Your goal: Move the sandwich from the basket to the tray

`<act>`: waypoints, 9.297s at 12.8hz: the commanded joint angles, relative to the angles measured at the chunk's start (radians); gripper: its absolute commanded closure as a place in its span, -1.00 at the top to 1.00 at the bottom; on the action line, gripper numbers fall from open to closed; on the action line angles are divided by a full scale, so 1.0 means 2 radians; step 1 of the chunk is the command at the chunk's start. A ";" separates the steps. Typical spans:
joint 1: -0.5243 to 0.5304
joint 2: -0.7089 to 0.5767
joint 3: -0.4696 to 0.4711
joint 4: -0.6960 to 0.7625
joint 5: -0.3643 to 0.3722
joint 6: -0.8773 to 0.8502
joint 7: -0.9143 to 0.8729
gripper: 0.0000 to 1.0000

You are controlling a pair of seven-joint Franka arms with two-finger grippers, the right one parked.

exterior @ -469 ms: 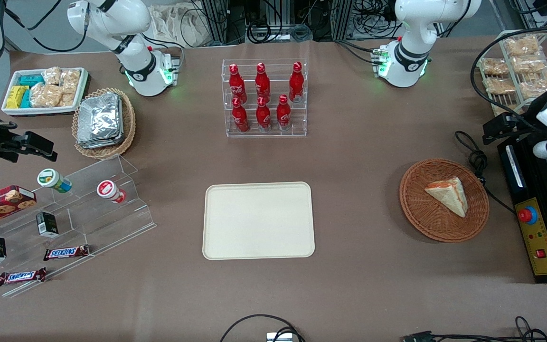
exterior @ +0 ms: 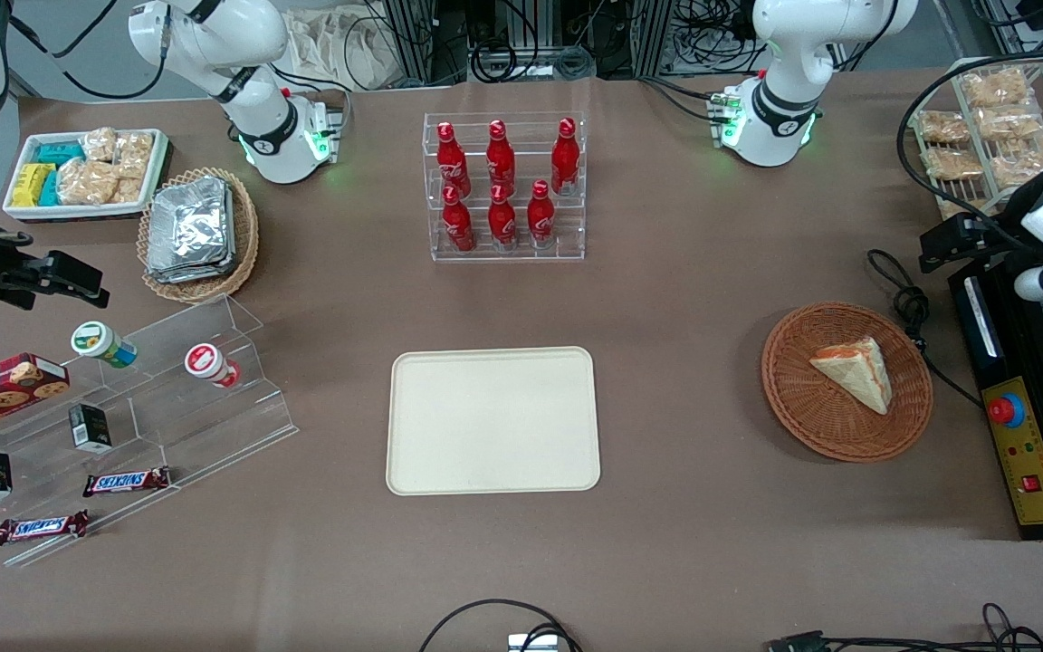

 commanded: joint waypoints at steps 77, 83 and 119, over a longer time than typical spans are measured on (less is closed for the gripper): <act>-0.152 0.323 -0.219 0.035 0.191 0.312 -0.368 -0.48; -0.176 0.397 -0.219 0.074 0.230 0.333 -0.408 -0.45; 0.028 0.145 -0.221 0.071 0.138 0.084 -0.304 1.00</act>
